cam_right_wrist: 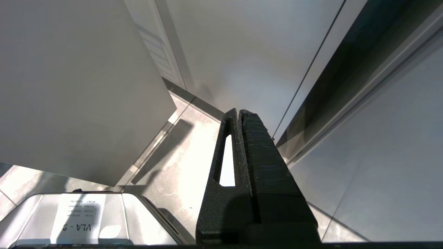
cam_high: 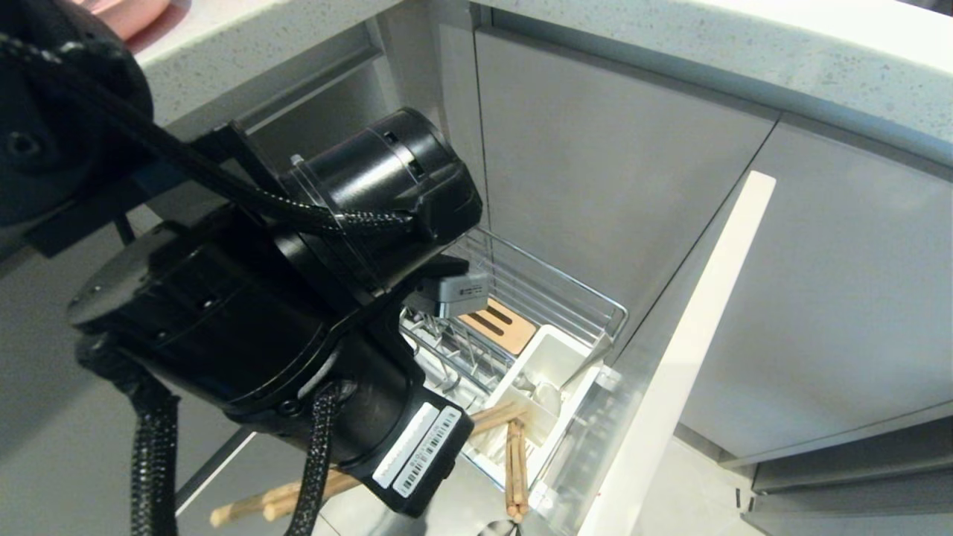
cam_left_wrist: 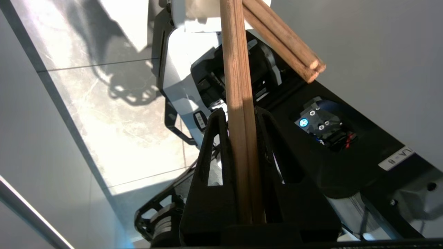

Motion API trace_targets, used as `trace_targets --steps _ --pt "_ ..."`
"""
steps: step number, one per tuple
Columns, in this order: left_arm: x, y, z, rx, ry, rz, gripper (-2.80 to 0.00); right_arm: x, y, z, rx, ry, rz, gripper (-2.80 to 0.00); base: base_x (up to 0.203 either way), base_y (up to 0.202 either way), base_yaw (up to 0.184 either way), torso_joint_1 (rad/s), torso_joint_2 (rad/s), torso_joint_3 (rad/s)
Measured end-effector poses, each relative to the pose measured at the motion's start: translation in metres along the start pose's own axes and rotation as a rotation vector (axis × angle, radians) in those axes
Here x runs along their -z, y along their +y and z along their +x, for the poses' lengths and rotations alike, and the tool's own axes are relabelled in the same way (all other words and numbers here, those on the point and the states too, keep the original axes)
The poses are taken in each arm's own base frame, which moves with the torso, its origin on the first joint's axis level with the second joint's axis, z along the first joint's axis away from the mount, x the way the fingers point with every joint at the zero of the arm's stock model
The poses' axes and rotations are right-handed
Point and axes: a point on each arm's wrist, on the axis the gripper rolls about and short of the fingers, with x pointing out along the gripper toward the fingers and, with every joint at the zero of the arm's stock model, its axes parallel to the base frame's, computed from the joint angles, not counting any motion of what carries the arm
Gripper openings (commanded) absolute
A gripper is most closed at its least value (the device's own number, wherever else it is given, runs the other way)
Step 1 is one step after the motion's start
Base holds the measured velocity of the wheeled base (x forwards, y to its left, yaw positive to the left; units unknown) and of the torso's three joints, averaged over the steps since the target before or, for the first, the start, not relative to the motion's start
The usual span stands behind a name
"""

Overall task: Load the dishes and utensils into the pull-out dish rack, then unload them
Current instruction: Pick up the chopsticks and place it in the cupboard

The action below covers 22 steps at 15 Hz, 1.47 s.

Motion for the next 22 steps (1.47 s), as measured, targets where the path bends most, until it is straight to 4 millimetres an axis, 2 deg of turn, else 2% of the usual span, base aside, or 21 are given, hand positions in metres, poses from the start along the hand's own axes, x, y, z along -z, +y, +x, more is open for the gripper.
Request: trace_targets --steps 14,22 --pt "-0.023 -0.009 0.042 -0.03 0.083 0.035 -2.8 0.0 0.0 0.0 0.0 0.0 0.0 -2.8 0.0 0.0 0.0 0.0 0.0 0.0" --pt "-0.032 -0.007 0.059 -0.043 0.105 0.022 -2.8 0.0 0.0 0.0 -0.001 0.0 0.0 -2.8 0.0 0.0 0.0 0.0 0.0 0.0"
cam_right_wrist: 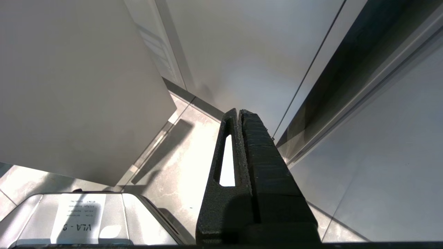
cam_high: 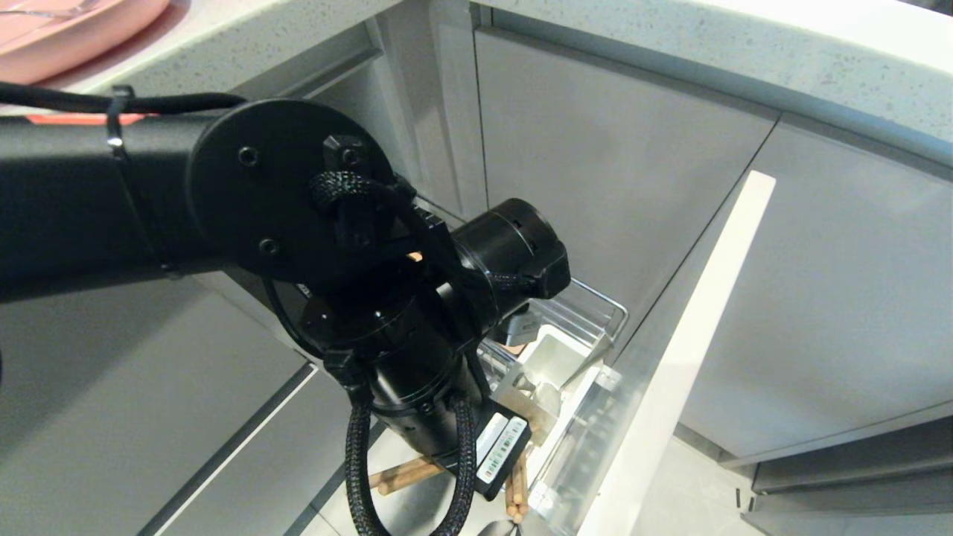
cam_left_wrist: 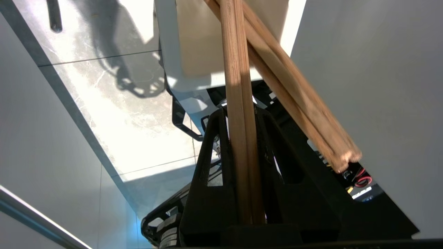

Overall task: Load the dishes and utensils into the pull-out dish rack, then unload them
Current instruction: Pick up the chopsticks and place it in the cupboard

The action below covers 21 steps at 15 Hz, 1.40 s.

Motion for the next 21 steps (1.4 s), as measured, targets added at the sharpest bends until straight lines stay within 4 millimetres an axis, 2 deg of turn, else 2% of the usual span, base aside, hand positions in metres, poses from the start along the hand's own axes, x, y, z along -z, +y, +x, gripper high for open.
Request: trace_targets --steps 8,16,17,21 --pt "-0.011 0.003 0.014 -0.009 0.021 -0.009 -2.8 0.0 0.0 0.0 0.001 0.0 0.0 -2.8 0.0 0.0 0.0 0.0 0.0 0.0" --pt "-0.012 0.003 0.016 -0.009 0.025 -0.007 -2.8 0.0 0.0 0.0 0.001 0.0 0.0 -2.8 0.0 0.0 0.0 0.0 0.0 0.0" --pt "-0.012 0.003 0.016 -0.008 0.026 -0.001 0.0 0.0 0.0 0.0 0.001 0.0 0.0 -2.8 0.0 0.0 0.0 0.0 0.0 0.0" --pt "-0.012 0.003 0.015 -0.005 0.022 0.007 0.0 0.0 0.0 0.0 0.001 0.0 0.0 -2.8 0.0 0.0 0.0 0.0 0.0 0.0"
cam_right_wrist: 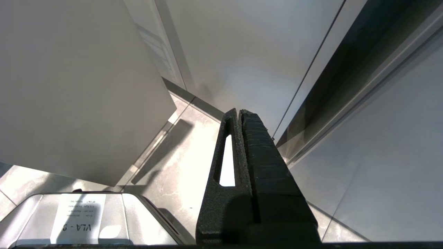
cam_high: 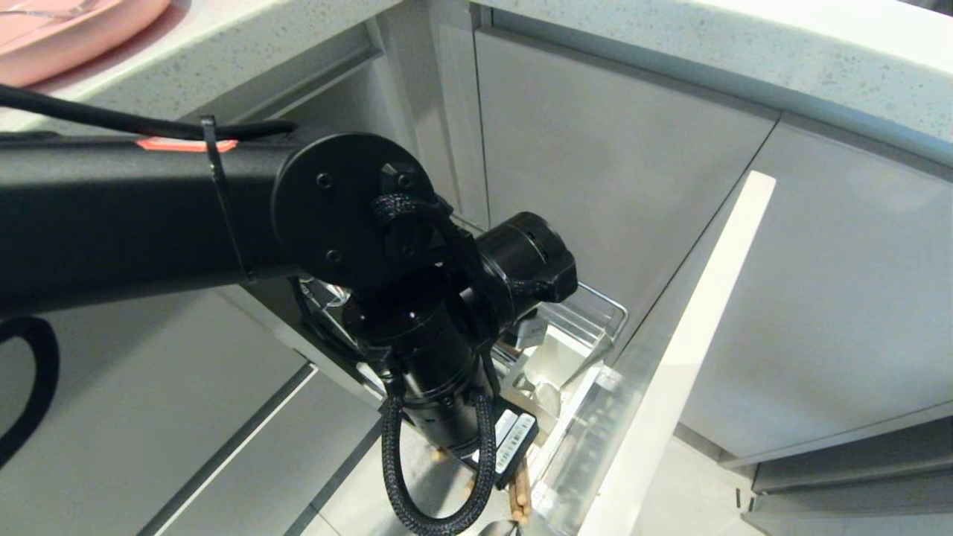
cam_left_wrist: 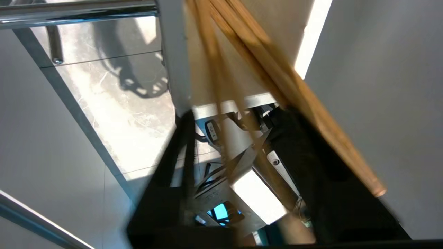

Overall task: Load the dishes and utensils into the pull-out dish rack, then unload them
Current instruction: Pick up the chopsticks and place it in the cupboard, then pick up the fork and place it in the cupboard

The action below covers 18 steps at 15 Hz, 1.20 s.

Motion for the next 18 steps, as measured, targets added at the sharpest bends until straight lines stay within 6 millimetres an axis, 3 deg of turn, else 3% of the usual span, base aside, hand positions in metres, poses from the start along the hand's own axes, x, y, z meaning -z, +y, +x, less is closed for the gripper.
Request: trace_targets --steps 7,14,15,18 --pt "0.006 0.003 -0.015 0.01 -0.035 -0.002 0.0 0.0 0.0 0.0 0.0 0.0 0.0 -2.8 0.0 0.0 0.0 0.0 0.0 0.0" --pt "0.024 0.012 -0.055 0.029 -0.136 -0.014 0.0 0.0 0.0 0.0 0.0 0.0 0.0 -2.8 0.0 0.0 0.0 0.0 0.0 0.0" --pt "0.028 0.014 -0.062 0.033 -0.157 -0.018 -2.8 0.0 0.0 0.0 0.0 0.0 0.0 -2.8 0.0 0.0 0.0 0.0 0.0 0.0" --pt "0.044 0.02 -0.088 0.049 -0.232 -0.024 -2.8 0.0 0.0 0.0 0.0 0.0 0.0 -2.8 0.0 0.0 0.0 0.0 0.0 0.0"
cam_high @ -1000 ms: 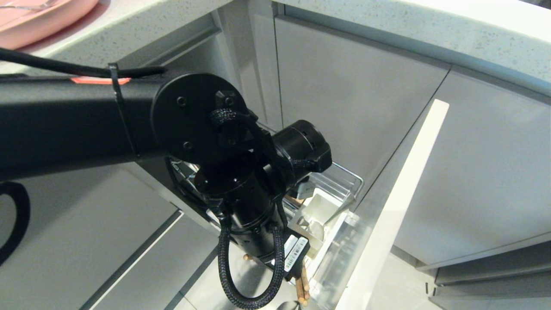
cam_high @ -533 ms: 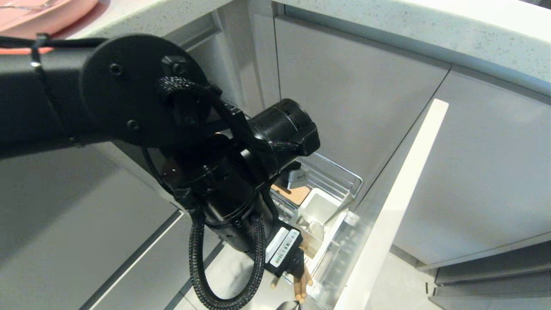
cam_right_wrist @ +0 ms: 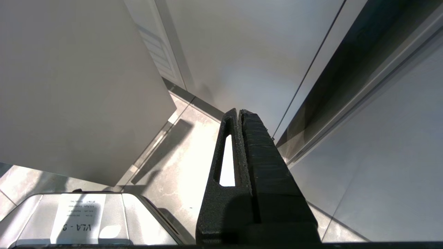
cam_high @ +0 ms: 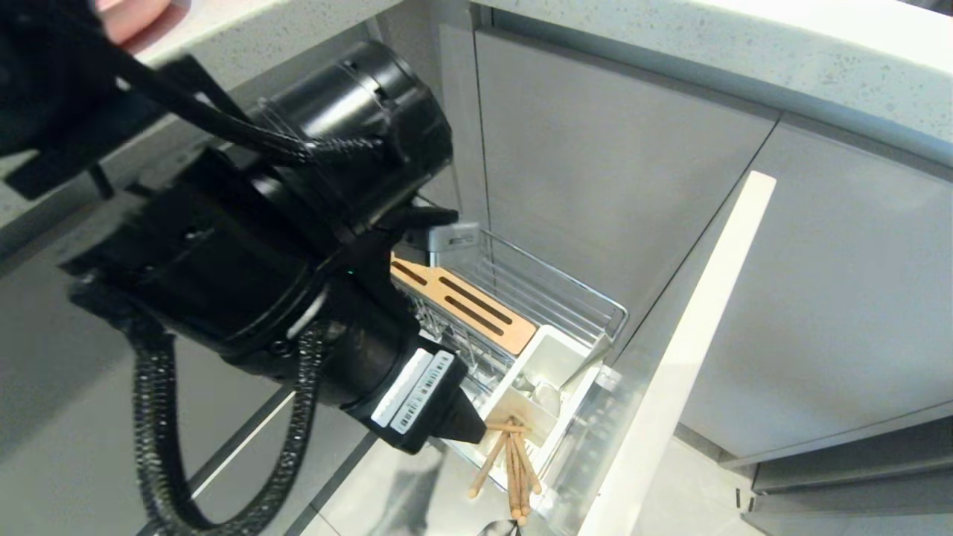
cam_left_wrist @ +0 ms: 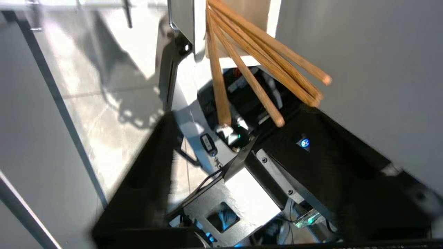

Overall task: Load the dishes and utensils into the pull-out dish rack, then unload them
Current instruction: Pick up the fork and place it in the cupboard

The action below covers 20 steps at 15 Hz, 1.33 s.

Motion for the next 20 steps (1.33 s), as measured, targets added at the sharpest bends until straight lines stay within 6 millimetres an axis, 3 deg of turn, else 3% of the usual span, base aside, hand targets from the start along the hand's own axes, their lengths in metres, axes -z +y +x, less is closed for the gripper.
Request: trace_targets --steps 7,13,17,20 --pt "0.019 0.012 -0.072 0.048 -0.247 -0.063 -2.8 0.0 0.0 0.0 0.0 0.0 0.0 -2.8 0.0 0.0 0.0 0.0 0.0 0.0" --pt "0.023 0.027 -0.134 -0.093 -0.657 -0.055 -2.8 0.0 0.0 0.0 0.0 0.0 0.0 -2.8 0.0 0.0 0.0 0.0 0.0 0.0" --pt "0.04 0.051 -0.175 -0.103 -0.86 -0.106 -2.8 0.0 0.0 0.0 0.0 0.0 0.0 -2.8 0.0 0.0 0.0 0.0 0.0 0.0" --pt "0.065 0.068 -0.207 -0.114 -0.994 -0.092 -2.8 0.0 0.0 0.0 0.0 0.0 0.0 -2.8 0.0 0.0 0.0 0.0 0.0 0.0"
